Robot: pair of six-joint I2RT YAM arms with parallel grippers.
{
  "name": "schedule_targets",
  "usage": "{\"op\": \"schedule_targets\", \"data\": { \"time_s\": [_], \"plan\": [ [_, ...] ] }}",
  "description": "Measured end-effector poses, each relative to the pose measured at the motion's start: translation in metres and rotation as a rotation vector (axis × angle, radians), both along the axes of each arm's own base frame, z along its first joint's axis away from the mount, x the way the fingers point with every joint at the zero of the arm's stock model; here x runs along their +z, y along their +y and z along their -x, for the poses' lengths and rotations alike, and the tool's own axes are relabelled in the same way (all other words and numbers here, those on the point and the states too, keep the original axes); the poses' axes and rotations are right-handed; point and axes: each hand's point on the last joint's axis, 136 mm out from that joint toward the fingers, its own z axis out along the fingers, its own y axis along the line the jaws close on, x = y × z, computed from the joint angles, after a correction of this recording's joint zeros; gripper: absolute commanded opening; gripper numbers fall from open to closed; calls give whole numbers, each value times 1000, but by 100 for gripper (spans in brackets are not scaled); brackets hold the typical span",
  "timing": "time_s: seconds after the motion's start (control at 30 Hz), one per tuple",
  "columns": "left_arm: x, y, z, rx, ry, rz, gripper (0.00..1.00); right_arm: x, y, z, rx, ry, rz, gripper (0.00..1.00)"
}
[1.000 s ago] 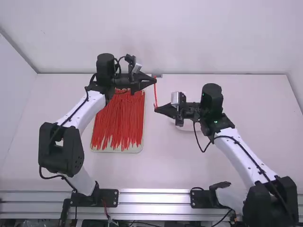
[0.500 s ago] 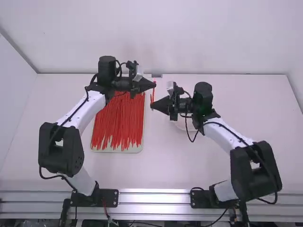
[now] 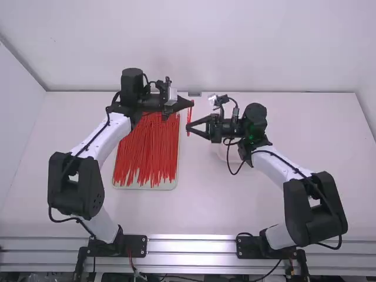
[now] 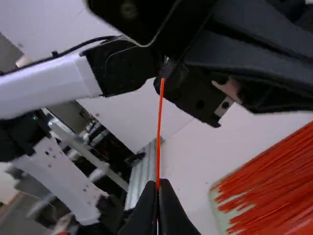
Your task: Fasten the cable tie
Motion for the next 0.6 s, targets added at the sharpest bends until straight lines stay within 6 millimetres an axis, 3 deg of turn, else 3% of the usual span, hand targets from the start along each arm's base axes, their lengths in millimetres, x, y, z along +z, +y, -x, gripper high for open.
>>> {"op": "schedule_targets", "data": {
  "time_s": [0.2, 0.6],
  "plan": [
    [6, -1, -1, -8, -53, 9, 2, -1, 0, 1, 8, 140, 6, 0],
    [10, 1, 2, -31, -72, 21, 2, -2, -9, -9, -30, 171, 5, 0]
  ]
}}
